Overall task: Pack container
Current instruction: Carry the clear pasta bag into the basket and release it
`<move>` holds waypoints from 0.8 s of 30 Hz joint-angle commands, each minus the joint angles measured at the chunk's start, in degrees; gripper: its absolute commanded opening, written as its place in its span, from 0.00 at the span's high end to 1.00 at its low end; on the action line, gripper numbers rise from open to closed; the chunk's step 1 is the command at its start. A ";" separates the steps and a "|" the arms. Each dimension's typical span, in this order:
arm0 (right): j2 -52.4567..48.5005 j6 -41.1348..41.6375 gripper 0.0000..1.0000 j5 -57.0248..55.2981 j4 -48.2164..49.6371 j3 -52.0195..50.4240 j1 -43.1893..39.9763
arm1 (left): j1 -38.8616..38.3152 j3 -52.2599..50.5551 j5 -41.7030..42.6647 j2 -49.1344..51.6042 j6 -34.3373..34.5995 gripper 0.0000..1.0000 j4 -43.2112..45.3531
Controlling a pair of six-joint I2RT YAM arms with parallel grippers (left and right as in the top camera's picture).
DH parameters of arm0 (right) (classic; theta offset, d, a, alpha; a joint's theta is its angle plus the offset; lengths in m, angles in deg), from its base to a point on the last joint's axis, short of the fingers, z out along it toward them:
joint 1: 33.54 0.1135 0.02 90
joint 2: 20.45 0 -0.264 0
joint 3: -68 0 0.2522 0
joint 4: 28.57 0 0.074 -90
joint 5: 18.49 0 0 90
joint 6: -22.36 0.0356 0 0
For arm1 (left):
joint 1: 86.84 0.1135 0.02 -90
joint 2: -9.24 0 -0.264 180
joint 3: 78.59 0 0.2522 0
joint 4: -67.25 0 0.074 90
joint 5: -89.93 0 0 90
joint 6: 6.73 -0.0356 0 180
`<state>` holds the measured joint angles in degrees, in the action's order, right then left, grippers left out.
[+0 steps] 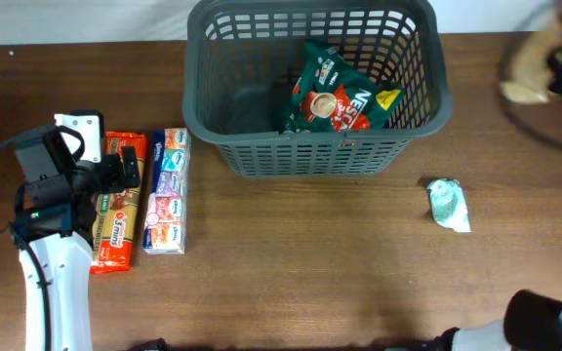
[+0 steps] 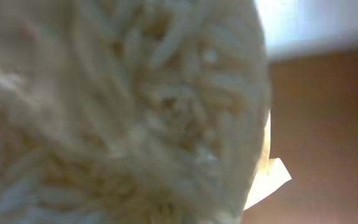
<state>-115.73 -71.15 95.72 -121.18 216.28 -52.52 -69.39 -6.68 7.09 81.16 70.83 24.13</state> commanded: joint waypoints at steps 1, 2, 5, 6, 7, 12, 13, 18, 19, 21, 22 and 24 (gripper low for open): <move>1.16 -5.14 0.96 3.63 3.54 3.39 10.47 | 0.24 1.05 0.98 0.28 -0.72 0.01 0.15; 0.81 -7.06 0.96 3.39 5.07 3.28 13.77 | 0.24 1.05 1.01 0.28 -0.72 0.01 0.15; -1.73 -9.57 0.96 0.66 8.26 3.28 21.44 | 0.24 1.05 1.01 0.28 -0.72 0.01 0.15; -3.15 -10.93 0.96 -0.15 9.18 3.28 23.71 | 0.24 1.05 1.01 0.28 -0.72 0.01 0.15; -4.61 -12.26 0.96 -0.94 9.97 3.28 25.53 | 0.24 1.05 0.98 0.28 -0.72 0.01 0.15; -15.58 -17.73 0.96 -5.66 13.33 3.28 32.06 | 0.24 1.05 1.01 0.28 -0.72 0.01 0.15; -17.66 -17.75 0.96 -5.70 13.62 3.28 32.48 | 0.24 1.05 1.01 0.28 -0.72 0.01 0.15; -26.99 -17.00 0.96 -4.09 13.07 3.28 33.55 | 0.24 1.05 1.01 0.28 -0.72 0.01 0.15; -28.39 -17.00 0.96 -3.06 12.33 3.28 33.99 | 0.24 1.05 0.98 0.28 -0.72 0.01 0.15; -30.18 -17.00 0.97 -2.84 11.10 3.28 35.08 | 0.24 1.05 1.01 0.28 -0.72 0.01 0.15; -30.91 -17.03 0.96 -2.84 10.47 3.28 35.93 | 0.24 1.05 1.01 0.28 -0.72 0.01 0.15; -31.50 -17.05 0.96 -3.08 9.81 3.28 37.29 | 0.24 1.05 1.01 0.28 -0.72 0.01 0.15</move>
<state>-149.19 -87.52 90.95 -111.50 218.36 -18.19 -69.39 -6.68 7.09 81.16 70.83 24.15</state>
